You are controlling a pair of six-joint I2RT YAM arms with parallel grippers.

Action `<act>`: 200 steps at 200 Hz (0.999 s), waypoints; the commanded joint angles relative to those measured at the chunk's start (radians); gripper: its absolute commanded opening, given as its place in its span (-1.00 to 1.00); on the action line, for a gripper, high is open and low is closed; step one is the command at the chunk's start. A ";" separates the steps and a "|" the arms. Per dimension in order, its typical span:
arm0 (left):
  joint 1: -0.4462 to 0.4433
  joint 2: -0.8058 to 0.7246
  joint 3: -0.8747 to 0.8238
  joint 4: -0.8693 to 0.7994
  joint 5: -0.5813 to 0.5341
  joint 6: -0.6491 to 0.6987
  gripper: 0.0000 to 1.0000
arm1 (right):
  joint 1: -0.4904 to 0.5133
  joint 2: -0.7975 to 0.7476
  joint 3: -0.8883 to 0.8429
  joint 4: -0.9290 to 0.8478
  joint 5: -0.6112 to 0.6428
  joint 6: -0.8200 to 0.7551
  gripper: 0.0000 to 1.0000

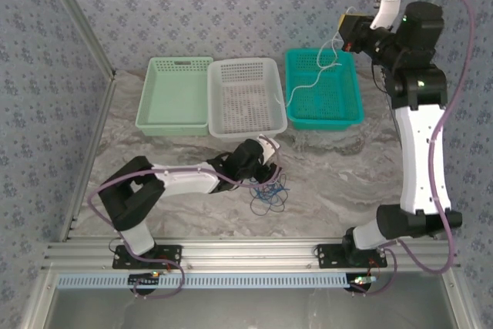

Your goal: Untangle the cables

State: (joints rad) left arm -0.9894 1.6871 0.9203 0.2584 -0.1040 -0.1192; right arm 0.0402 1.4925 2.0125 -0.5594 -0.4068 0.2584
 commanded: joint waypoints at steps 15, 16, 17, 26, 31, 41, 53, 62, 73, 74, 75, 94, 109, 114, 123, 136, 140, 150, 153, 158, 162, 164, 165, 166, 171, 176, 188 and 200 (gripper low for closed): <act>-0.005 -0.108 -0.047 -0.002 -0.038 -0.016 0.44 | -0.049 0.100 -0.021 0.082 0.010 -0.030 -1.00; -0.005 -0.110 -0.047 -0.004 -0.038 -0.016 0.44 | -0.049 0.101 -0.021 0.082 0.010 -0.031 -1.00; -0.004 -0.112 -0.048 -0.005 -0.040 -0.016 0.44 | -0.051 0.107 -0.021 0.082 0.010 -0.031 -1.00; -0.005 -0.128 -0.056 -0.010 -0.049 -0.016 0.45 | -0.058 0.139 -0.023 0.081 0.008 -0.037 -1.00; -0.004 -0.137 -0.062 -0.012 -0.057 -0.016 0.46 | -0.062 0.157 -0.024 0.079 0.010 -0.039 -1.00; -0.005 -0.155 -0.074 -0.013 -0.068 -0.016 0.48 | -0.071 0.189 -0.029 0.075 0.005 -0.039 -1.00; -0.005 -0.178 -0.086 -0.017 -0.084 -0.016 0.49 | -0.076 0.230 -0.040 0.059 -0.003 -0.043 -1.00; -0.005 -0.195 -0.093 -0.021 -0.094 -0.014 0.49 | -0.081 0.258 -0.051 0.043 -0.003 -0.049 -1.00; -0.005 -0.214 -0.101 -0.027 -0.102 -0.011 0.52 | -0.086 0.284 -0.079 0.030 0.010 -0.050 -1.00; -0.005 -0.215 -0.101 -0.027 -0.104 -0.010 0.52 | -0.086 0.287 -0.082 0.028 0.011 -0.050 -1.00; -0.005 -0.216 -0.102 -0.028 -0.104 -0.010 0.52 | -0.085 0.289 -0.084 0.026 0.012 -0.050 -1.00; -0.005 -0.238 -0.104 -0.044 -0.115 -0.006 0.55 | -0.090 0.352 -0.108 -0.035 0.053 -0.060 -0.65; -0.005 -0.248 -0.107 -0.056 -0.128 -0.001 0.58 | -0.097 0.396 -0.106 -0.098 0.085 -0.072 -0.14; -0.005 -0.250 -0.109 -0.060 -0.133 -0.001 0.59 | -0.100 0.407 -0.106 -0.111 0.088 -0.076 0.14; -0.005 -0.255 -0.112 -0.062 -0.139 0.000 0.61 | -0.102 0.417 -0.101 -0.135 0.085 -0.086 0.47; -0.005 -0.259 -0.118 -0.061 -0.140 -0.003 0.63 | -0.099 0.411 -0.099 -0.159 0.089 -0.106 0.66; -0.005 -0.259 -0.119 -0.061 -0.142 -0.003 0.63 | -0.099 0.404 -0.101 -0.164 0.090 -0.109 0.67; -0.005 -0.259 -0.123 -0.061 -0.143 -0.006 0.64 | -0.094 0.378 -0.114 -0.169 0.093 -0.111 0.69; -0.005 -0.259 -0.123 -0.061 -0.144 -0.007 0.65 | -0.092 0.368 -0.120 -0.171 0.094 -0.113 0.70; -0.004 -0.259 -0.124 -0.059 -0.145 -0.008 0.65 | -0.088 0.348 -0.132 -0.172 0.098 -0.113 0.70; -0.005 -0.258 -0.125 -0.058 -0.147 -0.010 0.65 | -0.083 0.331 -0.144 -0.171 0.107 -0.112 0.70; -0.005 -0.258 -0.124 -0.058 -0.149 -0.010 0.65 | -0.079 0.321 -0.150 -0.170 0.111 -0.113 0.70; -0.005 -0.258 -0.125 -0.057 -0.150 -0.010 0.65 | -0.078 0.316 -0.155 -0.169 0.113 -0.112 0.70; -0.005 -0.258 -0.125 -0.057 -0.151 -0.011 0.66 | -0.076 0.311 -0.159 -0.169 0.115 -0.112 0.70; -0.004 -0.258 -0.125 -0.055 -0.153 -0.012 0.66 | -0.068 0.285 -0.180 -0.165 0.118 -0.114 0.69; -0.005 -0.258 -0.128 -0.053 -0.155 -0.013 0.67 | -0.056 0.261 -0.204 -0.163 0.117 -0.117 0.67; -0.001 -0.260 -0.128 -0.056 -0.168 -0.013 0.67 | -0.020 0.190 -0.272 -0.157 0.107 -0.129 0.60; 0.004 -0.272 -0.130 -0.063 -0.178 -0.013 0.69 | 0.035 0.117 -0.358 -0.154 0.087 -0.167 0.57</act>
State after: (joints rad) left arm -0.9894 1.4532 0.7887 0.2031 -0.2436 -0.1246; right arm -0.0124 1.7729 1.7596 -0.6949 -0.3019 0.1551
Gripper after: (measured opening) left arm 0.839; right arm 0.800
